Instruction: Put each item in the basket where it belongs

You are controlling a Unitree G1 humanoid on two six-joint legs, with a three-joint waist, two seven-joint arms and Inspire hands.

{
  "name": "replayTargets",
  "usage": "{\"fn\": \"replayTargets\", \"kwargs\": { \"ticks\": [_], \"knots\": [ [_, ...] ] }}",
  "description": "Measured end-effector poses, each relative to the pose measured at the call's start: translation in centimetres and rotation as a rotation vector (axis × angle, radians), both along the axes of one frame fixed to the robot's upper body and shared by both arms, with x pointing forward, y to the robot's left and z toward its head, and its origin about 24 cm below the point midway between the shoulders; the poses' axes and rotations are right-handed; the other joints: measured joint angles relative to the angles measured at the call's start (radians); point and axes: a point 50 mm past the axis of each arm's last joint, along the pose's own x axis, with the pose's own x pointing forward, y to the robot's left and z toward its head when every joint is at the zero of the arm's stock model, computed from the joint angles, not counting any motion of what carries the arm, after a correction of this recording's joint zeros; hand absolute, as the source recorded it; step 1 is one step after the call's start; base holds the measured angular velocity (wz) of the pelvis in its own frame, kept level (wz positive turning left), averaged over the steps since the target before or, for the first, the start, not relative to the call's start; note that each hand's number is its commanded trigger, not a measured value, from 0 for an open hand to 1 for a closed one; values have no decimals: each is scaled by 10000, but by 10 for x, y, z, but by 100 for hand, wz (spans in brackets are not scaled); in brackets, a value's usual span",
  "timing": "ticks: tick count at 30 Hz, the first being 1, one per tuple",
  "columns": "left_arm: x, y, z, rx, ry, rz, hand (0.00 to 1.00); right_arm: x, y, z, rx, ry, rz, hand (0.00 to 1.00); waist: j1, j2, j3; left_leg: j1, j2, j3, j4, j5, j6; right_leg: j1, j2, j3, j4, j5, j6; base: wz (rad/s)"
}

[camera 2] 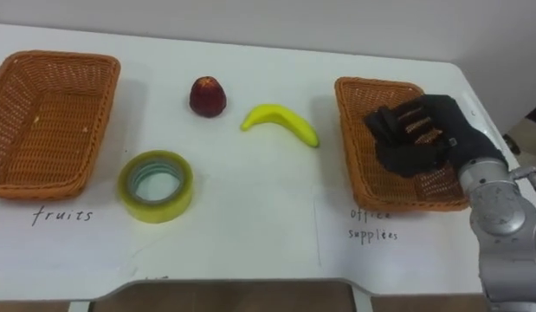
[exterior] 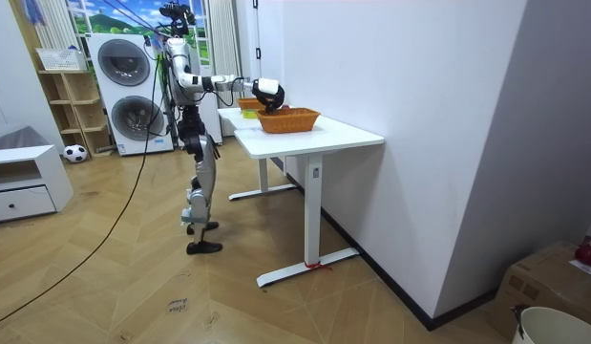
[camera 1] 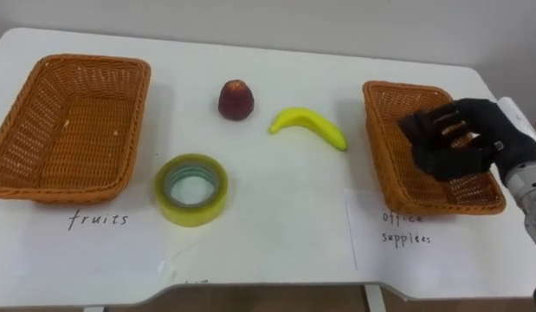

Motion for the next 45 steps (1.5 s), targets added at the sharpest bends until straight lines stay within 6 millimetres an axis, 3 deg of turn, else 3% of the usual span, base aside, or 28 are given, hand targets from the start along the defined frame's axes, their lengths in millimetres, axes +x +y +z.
{"fn": "replayTargets", "kwargs": {
  "ticks": [10, 11, 12, 15, 16, 17, 25, 45],
  "knots": [
    [0, -1, 0, 169, 53, -132, 0, -3, 3, -7, -8, 261, 120, 100, 41, -24, 10, 55, -11, 2, -1, 0, 0, 4, -14, 18, -34, 0, 0, 0],
    [0, -1, 0, 171, 54, -132, 0, -3, 4, -8, -12, 334, 160, 82, 37, -26, 12, 62, -11, 5, -1, 0, 0, 7, -14, 22, -34, 0, 0, 0],
    [0, -1, 0, 171, 57, -132, 0, -4, 4, -9, -13, 368, 178, 76, 36, -25, 15, 65, -10, 8, -1, 1, 0, 8, -14, 23, -34, 0, 0, 0],
    [0, -1, 0, 171, 70, -132, 0, -4, 6, -11, -15, 462, 251, 48, 37, -15, 29, 73, -9, 15, -1, 0, 0, 13, -13, 28, -23, 0, 0, 0],
    [0, -1, 0, 172, 72, -130, 0, -4, 6, -11, -16, 460, 250, 5, 33, -15, 30, 72, -8, 15, -1, 0, 0, 12, -12, 27, -17, 0, 0, 0],
    [0, -1, 0, 174, 63, -131, 0, -4, 6, -11, -25, 462, 250, 0, 36, -11, 33, 69, -3, 14, -4, 0, 0, 11, -7, 27, -12, 0, 0, 0],
    [0, -1, 0, 152, 66, -134, 0, -4, 5, -11, -353, 503, 236, 0, 102, 39, 55, 78, -2, 14, -92, -2, -1, 10, 5, 29, -12, 0, 0, 0],
    [0, -2, 0, 157, 62, -126, 0, -3, 7, -10, -338, 361, 383, 0, 228, 5, 21, 115, -6, 10, -41, 1, -1, 41, -9, 22, -3, 1, 0, 0]
  ]
}}
